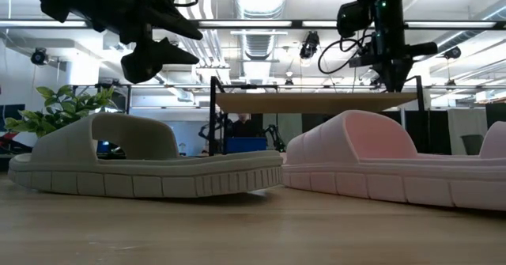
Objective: Pick and place slides into the shelf
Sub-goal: Adjust the shelf to the center, then put the bottom gray slipper on the shelf
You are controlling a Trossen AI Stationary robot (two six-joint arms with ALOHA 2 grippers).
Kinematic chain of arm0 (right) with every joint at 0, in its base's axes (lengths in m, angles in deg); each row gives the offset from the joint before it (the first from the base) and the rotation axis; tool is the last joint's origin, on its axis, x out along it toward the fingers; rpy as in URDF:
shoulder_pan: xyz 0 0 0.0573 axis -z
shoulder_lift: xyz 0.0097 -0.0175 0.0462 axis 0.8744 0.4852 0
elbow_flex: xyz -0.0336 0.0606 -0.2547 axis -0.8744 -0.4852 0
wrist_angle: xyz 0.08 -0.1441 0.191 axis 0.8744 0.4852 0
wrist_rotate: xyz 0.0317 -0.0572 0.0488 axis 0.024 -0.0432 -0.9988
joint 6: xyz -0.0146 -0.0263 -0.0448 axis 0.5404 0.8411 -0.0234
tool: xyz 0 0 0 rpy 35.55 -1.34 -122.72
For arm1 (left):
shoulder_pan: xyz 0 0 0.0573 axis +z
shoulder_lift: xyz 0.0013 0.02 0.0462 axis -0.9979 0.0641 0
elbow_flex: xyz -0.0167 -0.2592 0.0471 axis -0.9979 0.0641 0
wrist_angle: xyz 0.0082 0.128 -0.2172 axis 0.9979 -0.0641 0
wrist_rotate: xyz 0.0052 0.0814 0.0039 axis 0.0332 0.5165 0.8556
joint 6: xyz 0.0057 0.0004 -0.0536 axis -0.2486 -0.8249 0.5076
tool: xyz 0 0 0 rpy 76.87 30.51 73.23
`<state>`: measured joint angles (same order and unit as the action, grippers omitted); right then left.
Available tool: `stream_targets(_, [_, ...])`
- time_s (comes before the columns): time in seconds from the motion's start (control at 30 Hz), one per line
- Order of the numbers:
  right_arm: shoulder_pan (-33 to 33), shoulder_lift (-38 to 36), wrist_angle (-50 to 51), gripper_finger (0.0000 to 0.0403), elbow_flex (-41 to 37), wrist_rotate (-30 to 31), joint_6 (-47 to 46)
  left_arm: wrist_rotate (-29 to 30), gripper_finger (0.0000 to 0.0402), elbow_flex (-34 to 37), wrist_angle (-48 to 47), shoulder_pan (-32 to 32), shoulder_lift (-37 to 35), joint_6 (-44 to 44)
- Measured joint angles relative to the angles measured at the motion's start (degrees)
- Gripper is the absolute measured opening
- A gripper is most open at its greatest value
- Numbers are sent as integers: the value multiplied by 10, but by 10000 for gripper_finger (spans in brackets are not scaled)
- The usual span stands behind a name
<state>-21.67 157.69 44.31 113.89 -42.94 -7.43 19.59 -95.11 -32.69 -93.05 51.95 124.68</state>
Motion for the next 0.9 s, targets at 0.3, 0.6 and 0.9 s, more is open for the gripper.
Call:
stream_targets(0.3, [-9,-1,2,86,0,1,-13,0,173,0,0,0,0,0])
stream_targets(0.6, [-12,-37,6,127,0,12,-15,0,173,0,0,0,0,0])
stream_targets(0.9, [-34,-125,7,160,0,-50,-15,0,173,0,0,0,0,0])
